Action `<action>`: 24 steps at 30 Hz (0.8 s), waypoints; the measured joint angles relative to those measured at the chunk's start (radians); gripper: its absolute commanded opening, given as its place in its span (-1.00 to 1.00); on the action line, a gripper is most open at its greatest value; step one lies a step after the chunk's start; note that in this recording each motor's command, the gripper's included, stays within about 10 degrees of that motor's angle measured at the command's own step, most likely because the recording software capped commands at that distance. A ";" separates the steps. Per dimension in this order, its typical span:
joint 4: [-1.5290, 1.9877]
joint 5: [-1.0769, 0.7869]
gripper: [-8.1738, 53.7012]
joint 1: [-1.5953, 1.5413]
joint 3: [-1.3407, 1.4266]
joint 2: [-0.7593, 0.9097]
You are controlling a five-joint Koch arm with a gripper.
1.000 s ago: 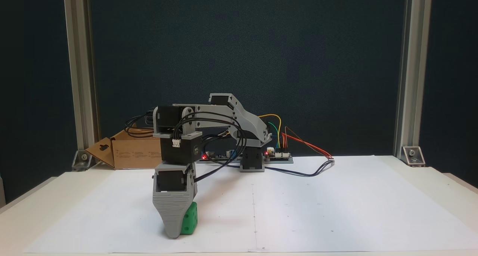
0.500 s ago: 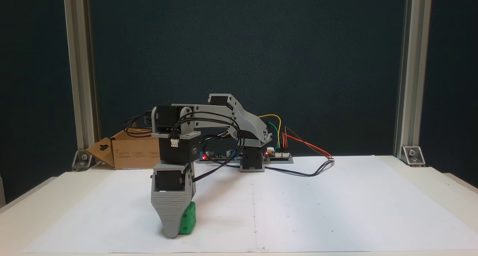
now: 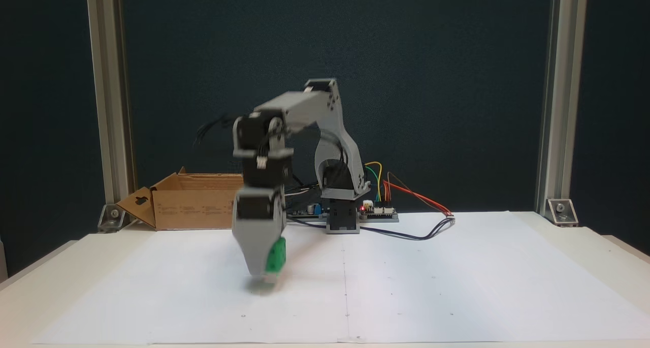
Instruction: Grasp a green dice and put it in the bin.
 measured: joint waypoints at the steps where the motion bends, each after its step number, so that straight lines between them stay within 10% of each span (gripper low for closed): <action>1: -0.023 0.000 -0.35 0.011 0.041 0.048; 24: 0.066 0.044 -0.35 0.634 0.204 0.661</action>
